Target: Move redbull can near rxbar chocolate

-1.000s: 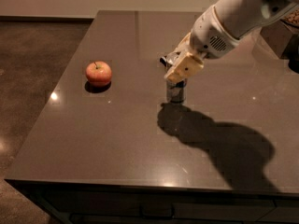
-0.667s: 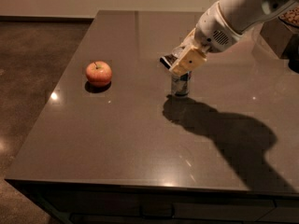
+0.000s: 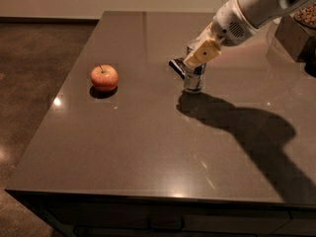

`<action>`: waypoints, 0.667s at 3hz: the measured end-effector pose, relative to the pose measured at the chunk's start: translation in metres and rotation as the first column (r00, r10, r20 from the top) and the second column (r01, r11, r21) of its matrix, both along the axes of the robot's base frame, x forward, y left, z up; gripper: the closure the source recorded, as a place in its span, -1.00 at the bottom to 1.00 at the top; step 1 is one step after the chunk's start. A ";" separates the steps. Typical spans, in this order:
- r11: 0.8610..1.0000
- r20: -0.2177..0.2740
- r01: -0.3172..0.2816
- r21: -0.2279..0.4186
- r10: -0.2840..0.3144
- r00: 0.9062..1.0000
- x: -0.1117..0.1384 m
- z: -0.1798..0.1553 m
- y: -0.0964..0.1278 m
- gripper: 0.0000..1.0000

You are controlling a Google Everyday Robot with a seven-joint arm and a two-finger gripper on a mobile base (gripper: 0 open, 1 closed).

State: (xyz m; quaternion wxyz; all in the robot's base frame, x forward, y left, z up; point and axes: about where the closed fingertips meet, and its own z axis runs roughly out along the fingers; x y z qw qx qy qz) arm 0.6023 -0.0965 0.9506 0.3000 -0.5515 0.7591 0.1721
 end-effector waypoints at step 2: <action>0.996 -0.013 0.080 0.029 -0.079 0.997 0.028 -0.009 -0.011 0.25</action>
Offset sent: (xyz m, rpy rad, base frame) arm 0.0423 -0.0221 -0.0138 0.0417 0.0114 -0.1250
